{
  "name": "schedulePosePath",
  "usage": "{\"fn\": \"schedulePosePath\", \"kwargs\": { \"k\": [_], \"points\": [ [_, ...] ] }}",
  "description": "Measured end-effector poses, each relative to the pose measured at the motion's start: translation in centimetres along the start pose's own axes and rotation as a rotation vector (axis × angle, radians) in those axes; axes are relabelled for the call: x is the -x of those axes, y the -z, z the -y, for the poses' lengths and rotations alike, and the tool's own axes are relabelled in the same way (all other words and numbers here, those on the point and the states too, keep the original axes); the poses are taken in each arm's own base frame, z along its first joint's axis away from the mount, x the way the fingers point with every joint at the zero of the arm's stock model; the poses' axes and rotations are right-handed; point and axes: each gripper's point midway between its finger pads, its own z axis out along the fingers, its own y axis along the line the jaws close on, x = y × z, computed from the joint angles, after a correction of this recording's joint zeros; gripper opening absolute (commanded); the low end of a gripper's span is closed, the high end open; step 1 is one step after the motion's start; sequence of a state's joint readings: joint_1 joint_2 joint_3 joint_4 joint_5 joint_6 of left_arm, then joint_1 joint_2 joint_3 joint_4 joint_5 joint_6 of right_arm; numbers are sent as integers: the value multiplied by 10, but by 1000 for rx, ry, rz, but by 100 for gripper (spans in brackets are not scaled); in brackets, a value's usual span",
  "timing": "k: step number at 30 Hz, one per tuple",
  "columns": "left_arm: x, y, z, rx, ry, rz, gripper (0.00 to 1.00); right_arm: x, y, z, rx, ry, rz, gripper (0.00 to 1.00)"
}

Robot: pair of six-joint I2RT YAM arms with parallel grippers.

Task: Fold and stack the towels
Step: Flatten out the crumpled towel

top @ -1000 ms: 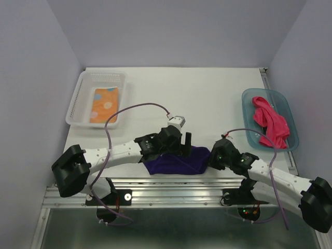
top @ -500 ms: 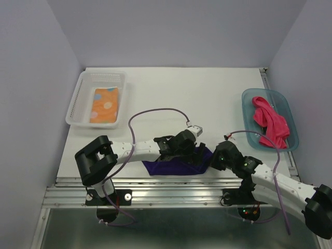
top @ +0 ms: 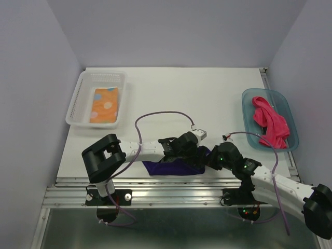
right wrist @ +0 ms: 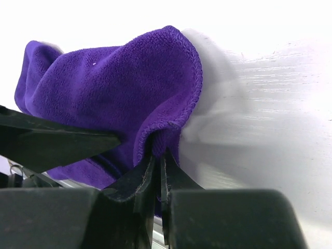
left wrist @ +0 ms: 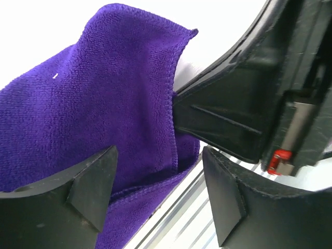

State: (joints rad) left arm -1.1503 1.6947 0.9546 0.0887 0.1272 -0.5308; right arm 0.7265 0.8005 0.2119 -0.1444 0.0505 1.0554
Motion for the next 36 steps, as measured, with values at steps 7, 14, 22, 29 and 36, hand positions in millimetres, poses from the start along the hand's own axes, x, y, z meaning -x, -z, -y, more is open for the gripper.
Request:
{"fn": "schedulePosePath", "kwargs": {
  "k": [7, 14, 22, 29, 36],
  "points": [
    [-7, -9, -5, 15, 3, -23, 65, 0, 0, -1, 4, -23, 2, 1],
    [-6, -21, -14, 63, 12, -24, 36, -3, -4, 0, 5, -26, -9, 1],
    [5, -17, -27, 154, 37, 25, 0, -3, -5, 8, -30, -16, -4, 1],
    [66, 56, -30, 258, 67, 265, 0, 34, 7, 9, -147, 43, 132, 1],
    [133, 162, -86, 484, 212, 580, 0, 121, 43, -54, -137, 90, 424, 1]
  ]
}}
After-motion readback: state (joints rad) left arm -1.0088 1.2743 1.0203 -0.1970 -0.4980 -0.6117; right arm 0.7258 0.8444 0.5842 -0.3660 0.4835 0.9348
